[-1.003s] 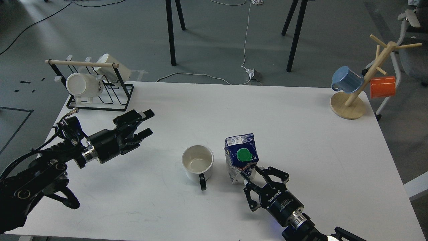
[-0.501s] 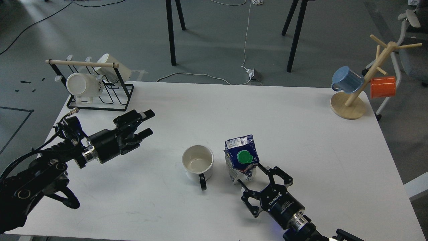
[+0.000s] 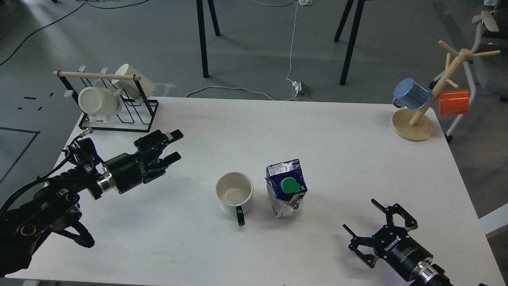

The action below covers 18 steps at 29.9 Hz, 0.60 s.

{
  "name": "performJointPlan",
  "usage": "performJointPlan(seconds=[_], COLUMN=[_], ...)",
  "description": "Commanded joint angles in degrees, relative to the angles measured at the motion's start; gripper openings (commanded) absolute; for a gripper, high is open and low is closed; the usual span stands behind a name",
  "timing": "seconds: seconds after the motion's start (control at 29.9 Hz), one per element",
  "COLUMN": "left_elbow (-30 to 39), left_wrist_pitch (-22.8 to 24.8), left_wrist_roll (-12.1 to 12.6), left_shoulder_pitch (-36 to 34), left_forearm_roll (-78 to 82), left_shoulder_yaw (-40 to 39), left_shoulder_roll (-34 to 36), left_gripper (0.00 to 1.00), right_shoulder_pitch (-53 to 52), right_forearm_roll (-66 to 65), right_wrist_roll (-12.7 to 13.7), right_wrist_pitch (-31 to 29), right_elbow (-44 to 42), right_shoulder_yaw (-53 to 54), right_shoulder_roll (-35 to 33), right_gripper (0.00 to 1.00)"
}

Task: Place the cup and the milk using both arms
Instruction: 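Open the right gripper and pull it back from the carton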

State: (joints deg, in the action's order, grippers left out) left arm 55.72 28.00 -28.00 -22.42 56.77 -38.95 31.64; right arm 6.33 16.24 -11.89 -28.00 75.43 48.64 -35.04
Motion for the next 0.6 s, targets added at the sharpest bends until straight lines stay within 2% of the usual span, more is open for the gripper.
performJointPlan(seconds=[0.0, 0.13, 0.33, 0.43, 0.57], left_elbow=[0.0, 0.0, -0.1, -0.3, -1.2], left_wrist_pitch=[0.0, 0.0, 0.0, 0.0, 0.0], left_wrist_roll=[0.0, 0.0, 0.0, 0.0, 0.0], left_shoulder_pitch=[-0.3, -0.3, -1.3, -3.9, -4.7], left_forearm_roll=[-0.5, -1.5, -16.9, -26.2, -29.4], left_shoulder_yaw=[-0.8, -6.0, -13.1, -13.1, -12.8], left_shoulder_roll=[0.2, 0.9, 6.8, 10.0, 11.2], left_gripper=[0.94, 0.94, 0.94, 0.94, 0.94], right_shoulder_pitch=[-1.9, -11.0, -24.8, -26.8, -26.9], right_forearm_roll=[-0.3, -0.5, -0.2, 0.0, -0.1], right_wrist_roll=[-0.1, 0.0, -0.1, -0.1, -0.9], right_wrist_pitch=[0.0, 0.0, 0.0, 0.0, 0.0], right_elbow=[-0.5, -3.5, -12.5, -14.2, -14.1], right_shoulder_yaw=[11.3, 14.2, 8.8, 8.1, 8.0], right_shoulder_roll=[-0.9, -4.2, -6.1, -6.7, -6.6], right_gripper=[0.98, 0.98, 0.98, 0.98, 0.98])
